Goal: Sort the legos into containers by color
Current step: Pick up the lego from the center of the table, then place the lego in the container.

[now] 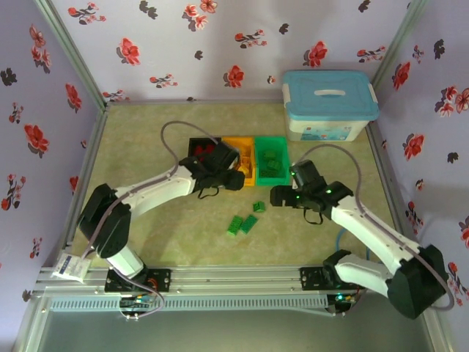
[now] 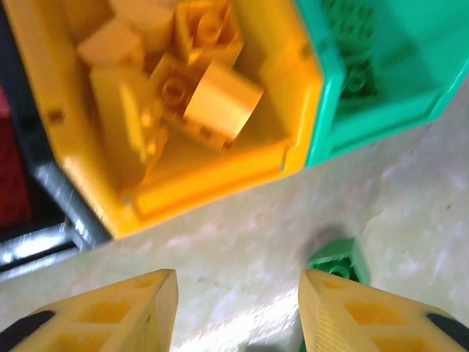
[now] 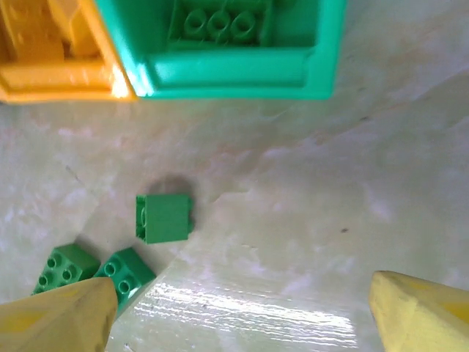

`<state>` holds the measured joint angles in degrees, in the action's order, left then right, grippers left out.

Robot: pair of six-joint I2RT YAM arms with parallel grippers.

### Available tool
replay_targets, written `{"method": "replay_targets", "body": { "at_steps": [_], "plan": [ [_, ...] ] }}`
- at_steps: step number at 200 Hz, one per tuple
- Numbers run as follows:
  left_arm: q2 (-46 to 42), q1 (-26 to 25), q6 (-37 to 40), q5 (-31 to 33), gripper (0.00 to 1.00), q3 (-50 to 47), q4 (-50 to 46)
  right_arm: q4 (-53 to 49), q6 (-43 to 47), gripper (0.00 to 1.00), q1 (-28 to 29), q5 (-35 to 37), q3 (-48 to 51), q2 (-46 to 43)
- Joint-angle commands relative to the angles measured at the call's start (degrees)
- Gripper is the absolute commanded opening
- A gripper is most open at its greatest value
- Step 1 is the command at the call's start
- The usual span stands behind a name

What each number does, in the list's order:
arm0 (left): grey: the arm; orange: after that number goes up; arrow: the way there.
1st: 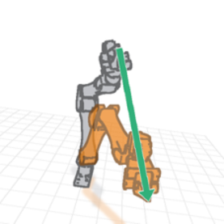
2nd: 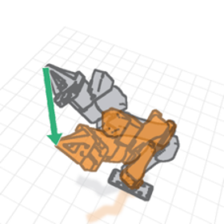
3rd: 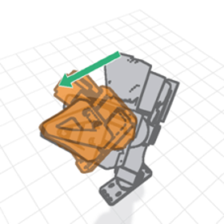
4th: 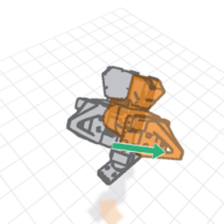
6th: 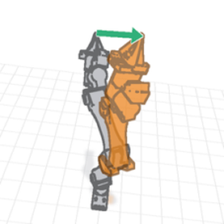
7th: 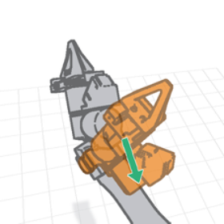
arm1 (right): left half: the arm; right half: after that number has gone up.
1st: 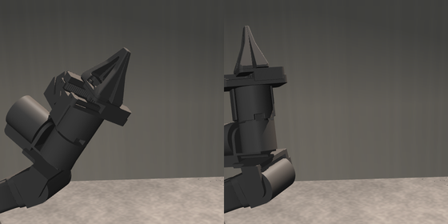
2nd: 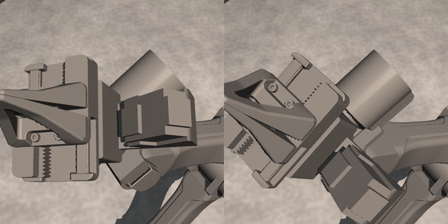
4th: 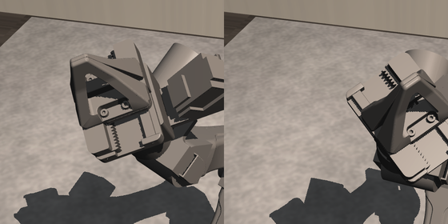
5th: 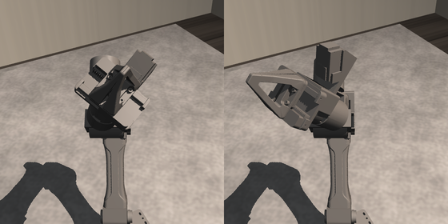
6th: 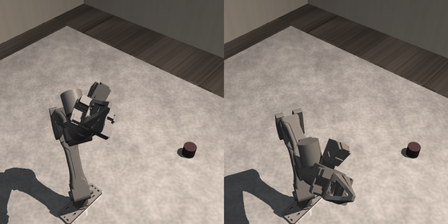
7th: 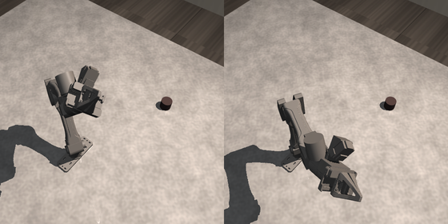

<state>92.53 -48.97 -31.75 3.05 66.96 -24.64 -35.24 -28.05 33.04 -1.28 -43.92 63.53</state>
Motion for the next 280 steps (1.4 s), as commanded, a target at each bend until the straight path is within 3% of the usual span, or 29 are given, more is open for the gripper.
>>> {"method": "replay_targets", "body": {
  "at_steps": [1, 53, 98, 124, 158, 188, 233, 280],
  "plan": [
    [-4.7, -0.9, -3.9, 1.5, 0.47, -6.1, 4.7, 4.0, -1.6, 0.86, 3.0, -0.1, 0.1, 5.4],
    [-11.2, -3.9, -8.8, 4.0, 0.48, -16.6, 6.8, 5.8, -3.1, 0.72, 8.8, 1.7, -5.2, 20.8],
    [-15.1, -5.8, -13.1, 5.7, 0.48, -23.9, 8.7, 6.2, -4.9, 0.67, 11.2, 3.2, -9.5, 29.9],
    [-17.1, -6.0, -14.0, 6.6, 0.48, -26.0, 8.6, 4.3, -5.7, 0.55, 12.2, 4.0, -12.3, 34.5],
    [-18.7, -5.9, -13.2, 8.0, 0.48, -26.7, 7.5, 1.1, -5.7, 0.37, 13.6, 6.1, -15.6, 36.8],
    [-18.3, -6.3, -12.6, 8.2, 0.48, -27.1, 6.6, -2.7, -4.6, 0.33, 13.4, 9.9, -19.2, 34.2],
    [-18.5, -9.6, -12.9, 8.4, 0.48, -28.3, 8.7, -9.5, 0.6, 0.33, 7.7, 13.8, -29.5, 31.0],
    [-21.3, -11.6, -14.9, 8.6, 0.5, -32.2, 13.8, -10.2, 3.0, 0.37, -2.8, 7.8, -35.8, 33.9]
  ]
}}
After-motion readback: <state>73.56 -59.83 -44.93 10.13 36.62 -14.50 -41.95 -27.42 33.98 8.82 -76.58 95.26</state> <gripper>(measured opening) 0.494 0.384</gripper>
